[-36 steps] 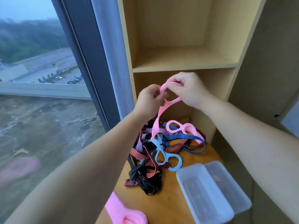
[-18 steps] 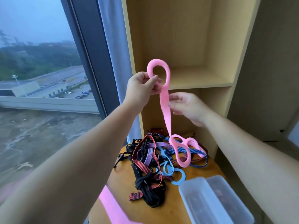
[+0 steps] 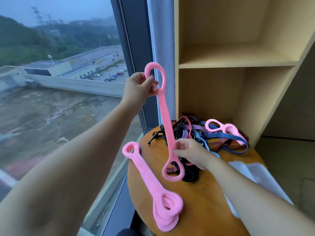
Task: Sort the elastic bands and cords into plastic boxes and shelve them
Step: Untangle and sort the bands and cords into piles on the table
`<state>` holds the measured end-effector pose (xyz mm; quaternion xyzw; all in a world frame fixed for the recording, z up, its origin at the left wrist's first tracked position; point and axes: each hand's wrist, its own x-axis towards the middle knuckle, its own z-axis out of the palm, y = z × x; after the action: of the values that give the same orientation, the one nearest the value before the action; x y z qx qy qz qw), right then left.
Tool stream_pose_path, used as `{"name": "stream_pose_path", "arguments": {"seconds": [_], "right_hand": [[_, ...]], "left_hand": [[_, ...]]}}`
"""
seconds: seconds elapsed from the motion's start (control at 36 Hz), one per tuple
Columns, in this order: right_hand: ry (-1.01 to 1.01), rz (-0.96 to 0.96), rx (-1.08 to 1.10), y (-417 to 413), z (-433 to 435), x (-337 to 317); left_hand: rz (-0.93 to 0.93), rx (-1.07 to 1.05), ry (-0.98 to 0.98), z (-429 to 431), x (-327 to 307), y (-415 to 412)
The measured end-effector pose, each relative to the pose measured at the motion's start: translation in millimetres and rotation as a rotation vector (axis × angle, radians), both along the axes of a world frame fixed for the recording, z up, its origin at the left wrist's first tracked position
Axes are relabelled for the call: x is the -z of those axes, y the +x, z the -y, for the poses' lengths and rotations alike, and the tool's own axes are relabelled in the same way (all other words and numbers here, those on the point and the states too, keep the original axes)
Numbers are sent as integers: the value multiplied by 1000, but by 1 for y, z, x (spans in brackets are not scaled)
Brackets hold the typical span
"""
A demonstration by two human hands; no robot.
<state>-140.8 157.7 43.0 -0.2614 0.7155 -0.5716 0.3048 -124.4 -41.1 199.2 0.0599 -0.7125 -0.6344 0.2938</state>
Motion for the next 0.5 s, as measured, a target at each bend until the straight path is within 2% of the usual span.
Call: {"name": "stream_pose_path", "arguments": {"seconds": [0.11,0.36,0.5], "right_hand": [[116,19,-37,14,-4,28],[241,41,2,43,5,69],[329,-26,-44,58,15,87]], "left_hand": [[18,-69,74,25,27,12],[152,-175,133,53,96,32],[241,-237,146,71,135,40]]}}
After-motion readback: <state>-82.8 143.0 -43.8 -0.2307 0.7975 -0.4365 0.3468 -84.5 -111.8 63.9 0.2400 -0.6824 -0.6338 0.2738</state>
